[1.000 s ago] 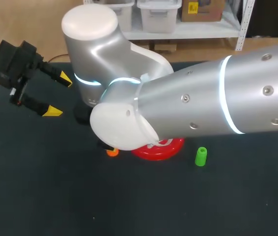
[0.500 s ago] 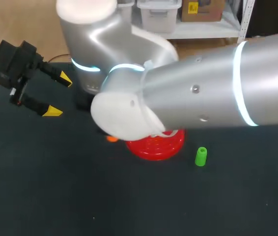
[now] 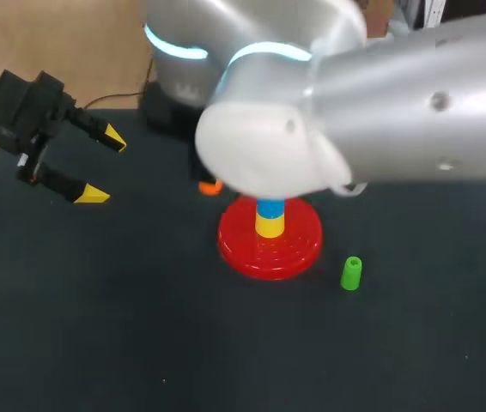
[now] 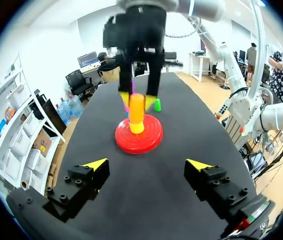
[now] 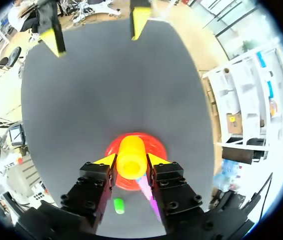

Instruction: Pick up and stack the cylinders on the red base in this order: pink,purple,orange,green

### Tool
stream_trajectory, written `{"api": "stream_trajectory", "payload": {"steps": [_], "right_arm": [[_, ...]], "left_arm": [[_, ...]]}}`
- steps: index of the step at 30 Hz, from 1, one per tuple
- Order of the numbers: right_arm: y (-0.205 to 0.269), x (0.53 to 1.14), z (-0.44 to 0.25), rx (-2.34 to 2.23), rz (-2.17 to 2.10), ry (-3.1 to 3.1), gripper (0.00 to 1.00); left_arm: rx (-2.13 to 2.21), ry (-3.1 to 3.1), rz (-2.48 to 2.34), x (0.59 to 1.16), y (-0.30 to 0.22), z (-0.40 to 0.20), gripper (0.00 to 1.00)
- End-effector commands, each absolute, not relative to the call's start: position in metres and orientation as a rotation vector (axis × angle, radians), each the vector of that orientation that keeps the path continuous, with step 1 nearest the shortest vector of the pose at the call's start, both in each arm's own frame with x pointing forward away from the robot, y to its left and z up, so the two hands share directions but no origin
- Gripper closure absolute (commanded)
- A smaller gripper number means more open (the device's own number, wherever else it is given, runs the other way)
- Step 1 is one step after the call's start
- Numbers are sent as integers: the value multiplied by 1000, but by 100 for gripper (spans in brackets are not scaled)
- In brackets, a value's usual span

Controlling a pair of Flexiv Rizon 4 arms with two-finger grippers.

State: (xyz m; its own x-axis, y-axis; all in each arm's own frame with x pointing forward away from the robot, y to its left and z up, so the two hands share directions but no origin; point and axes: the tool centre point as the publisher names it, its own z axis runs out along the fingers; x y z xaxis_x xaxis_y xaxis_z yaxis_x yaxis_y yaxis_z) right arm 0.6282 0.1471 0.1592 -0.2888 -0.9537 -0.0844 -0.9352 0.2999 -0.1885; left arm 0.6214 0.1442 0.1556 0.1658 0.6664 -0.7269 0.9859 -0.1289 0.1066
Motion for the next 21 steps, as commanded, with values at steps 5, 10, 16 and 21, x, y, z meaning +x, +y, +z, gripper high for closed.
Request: {"api": "stream_trajectory", "payload": {"steps": [5,10,16,21], "right_arm": [[131,634,222,-1707,-160,2320,100],[123,641,244,-1708,-163,2313,100],[109,647,268,-1673,-211,2315,100],[97,652,277,-1671,-220,2337,100]], "left_arm": [[1866,1559,-710,622,145,155,0],[1866,1559,-710,622,145,155,0],[1866,1559,-710,622,145,155,0],[1866,1559,-710,622,145,155,0]]}}
